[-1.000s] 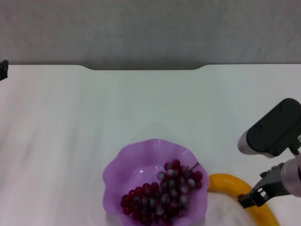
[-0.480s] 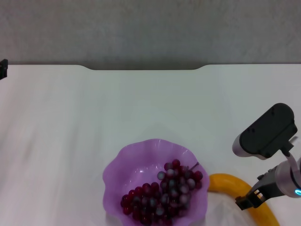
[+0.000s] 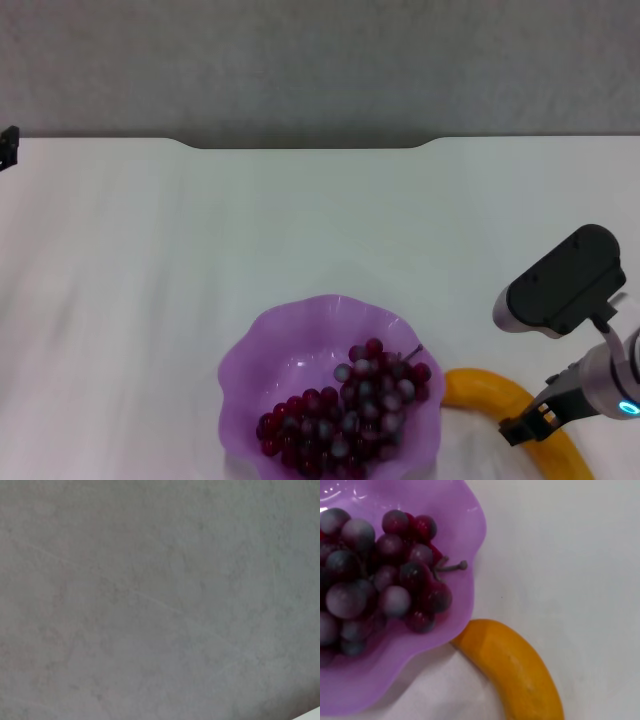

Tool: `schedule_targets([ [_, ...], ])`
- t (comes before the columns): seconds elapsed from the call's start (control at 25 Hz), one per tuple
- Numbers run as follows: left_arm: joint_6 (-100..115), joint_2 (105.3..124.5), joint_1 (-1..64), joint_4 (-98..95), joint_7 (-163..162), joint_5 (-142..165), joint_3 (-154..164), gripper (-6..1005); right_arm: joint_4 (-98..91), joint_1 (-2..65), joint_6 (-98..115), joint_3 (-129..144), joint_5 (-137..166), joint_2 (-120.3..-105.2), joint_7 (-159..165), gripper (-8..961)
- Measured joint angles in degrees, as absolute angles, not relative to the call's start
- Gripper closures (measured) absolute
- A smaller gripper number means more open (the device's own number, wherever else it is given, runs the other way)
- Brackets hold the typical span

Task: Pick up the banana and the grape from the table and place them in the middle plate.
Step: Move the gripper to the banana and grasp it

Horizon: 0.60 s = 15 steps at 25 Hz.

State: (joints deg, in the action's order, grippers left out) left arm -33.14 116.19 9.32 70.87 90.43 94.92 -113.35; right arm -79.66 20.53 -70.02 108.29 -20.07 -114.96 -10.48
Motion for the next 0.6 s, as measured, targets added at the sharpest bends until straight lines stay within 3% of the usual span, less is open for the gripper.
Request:
schedule_targets([
  [0.6, -33.26, 116.27, 9.6, 71.51, 88.39, 97.59, -113.03, 143, -69.15, 24.81, -63.02, 108.15, -24.9, -114.91, -10.79, 103],
])
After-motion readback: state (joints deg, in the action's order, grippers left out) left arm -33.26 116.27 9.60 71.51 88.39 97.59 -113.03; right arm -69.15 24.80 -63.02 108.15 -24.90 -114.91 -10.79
